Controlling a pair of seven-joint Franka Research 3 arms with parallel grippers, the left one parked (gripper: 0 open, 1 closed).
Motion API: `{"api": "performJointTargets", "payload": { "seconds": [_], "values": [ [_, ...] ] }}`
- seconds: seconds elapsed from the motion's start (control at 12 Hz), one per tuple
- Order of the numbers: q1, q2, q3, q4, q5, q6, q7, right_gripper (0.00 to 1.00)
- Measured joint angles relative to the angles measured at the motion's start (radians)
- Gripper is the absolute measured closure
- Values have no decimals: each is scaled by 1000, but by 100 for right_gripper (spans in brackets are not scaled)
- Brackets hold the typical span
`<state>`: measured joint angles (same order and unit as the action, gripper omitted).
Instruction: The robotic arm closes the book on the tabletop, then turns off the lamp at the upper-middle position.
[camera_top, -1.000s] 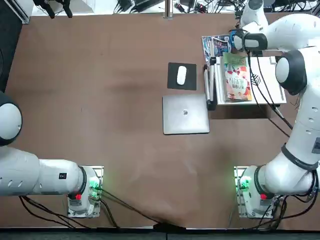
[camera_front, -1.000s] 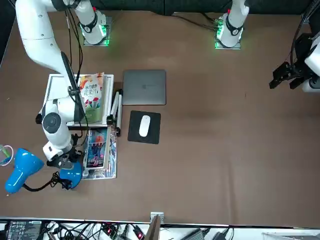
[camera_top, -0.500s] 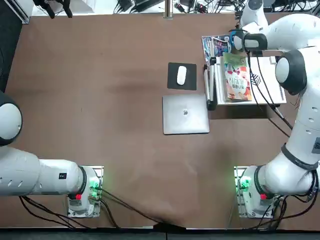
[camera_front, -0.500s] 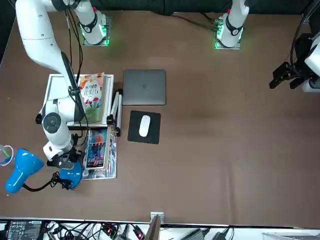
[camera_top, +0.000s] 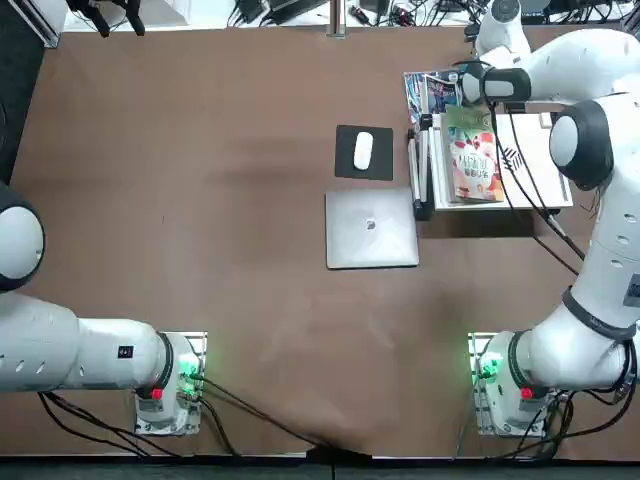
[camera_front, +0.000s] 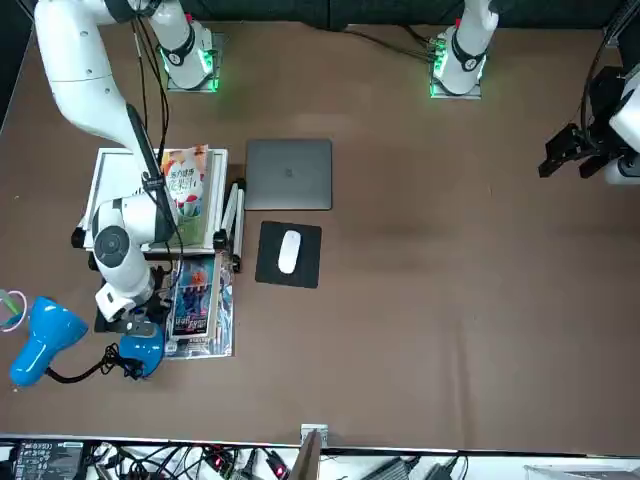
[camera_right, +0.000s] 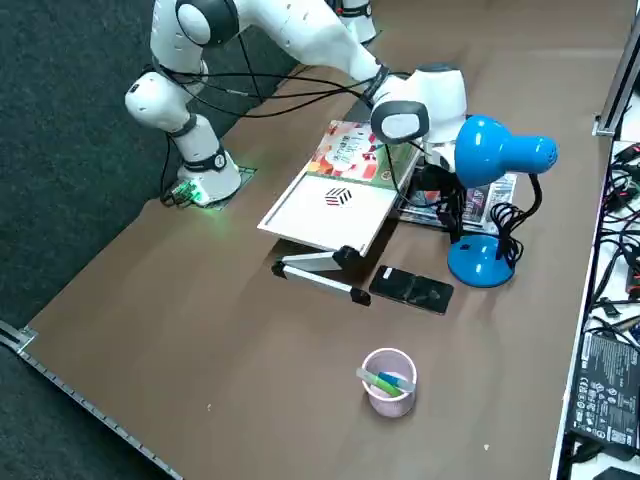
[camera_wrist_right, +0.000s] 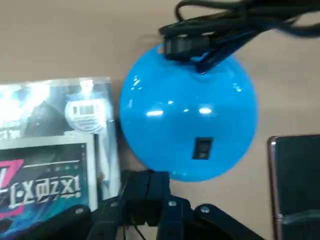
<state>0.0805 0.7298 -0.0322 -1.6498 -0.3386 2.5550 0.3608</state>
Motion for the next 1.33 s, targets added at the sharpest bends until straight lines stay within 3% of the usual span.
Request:
{"api": "performJointTargets", "payload": {
  "seconds": [0.75,1.33],
  "values": [
    [40,12,55,43,-1,8,0,99],
    [95,-26,61,59,0,3,-1,99]
  ]
}}
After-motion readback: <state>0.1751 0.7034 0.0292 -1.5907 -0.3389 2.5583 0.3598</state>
